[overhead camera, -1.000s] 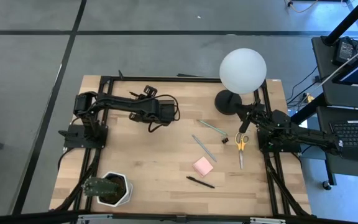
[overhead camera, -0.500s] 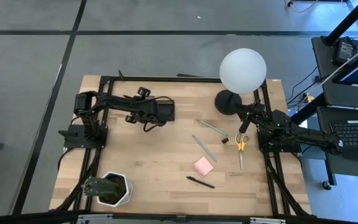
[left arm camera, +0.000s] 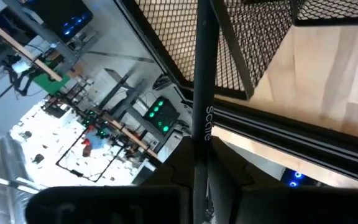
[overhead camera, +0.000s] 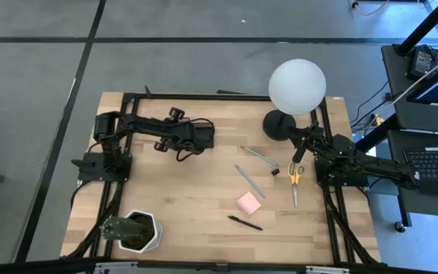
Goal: Pick and place office supplies into organizer
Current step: Put the left black pen into the desk organizer
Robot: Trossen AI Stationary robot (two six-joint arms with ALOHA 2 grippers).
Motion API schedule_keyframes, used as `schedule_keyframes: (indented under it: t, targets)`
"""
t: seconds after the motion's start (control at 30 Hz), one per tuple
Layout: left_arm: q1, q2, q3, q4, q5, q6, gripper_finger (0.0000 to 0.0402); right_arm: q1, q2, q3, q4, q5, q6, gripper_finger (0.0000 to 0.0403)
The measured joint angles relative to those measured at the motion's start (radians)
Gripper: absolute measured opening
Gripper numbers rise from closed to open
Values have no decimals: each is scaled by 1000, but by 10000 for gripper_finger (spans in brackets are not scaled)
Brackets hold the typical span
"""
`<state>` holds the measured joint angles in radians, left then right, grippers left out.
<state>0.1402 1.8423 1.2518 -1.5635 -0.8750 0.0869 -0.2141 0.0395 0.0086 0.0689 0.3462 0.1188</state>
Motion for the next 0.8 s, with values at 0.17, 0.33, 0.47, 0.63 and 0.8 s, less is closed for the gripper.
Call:
schedule_keyframes:
  t: [0.17,0.33,0.47,0.63,0.8]
  targets:
    - [-7,67,0,1,-15,-7,18,0,0,0,0,0,-21,81]
    - [-9,114,0,1,-34,-16,18,0,0,0,0,0,-24,81]
    - [-8,126,0,0,-35,-25,20,0,0,0,0,0,-26,81]
    - [-8,126,0,1,-49,-25,43,0,0,0,0,0,-26,81]
    - [-8,126,0,1,-50,-23,73,0,0,0,0,0,-26,81]
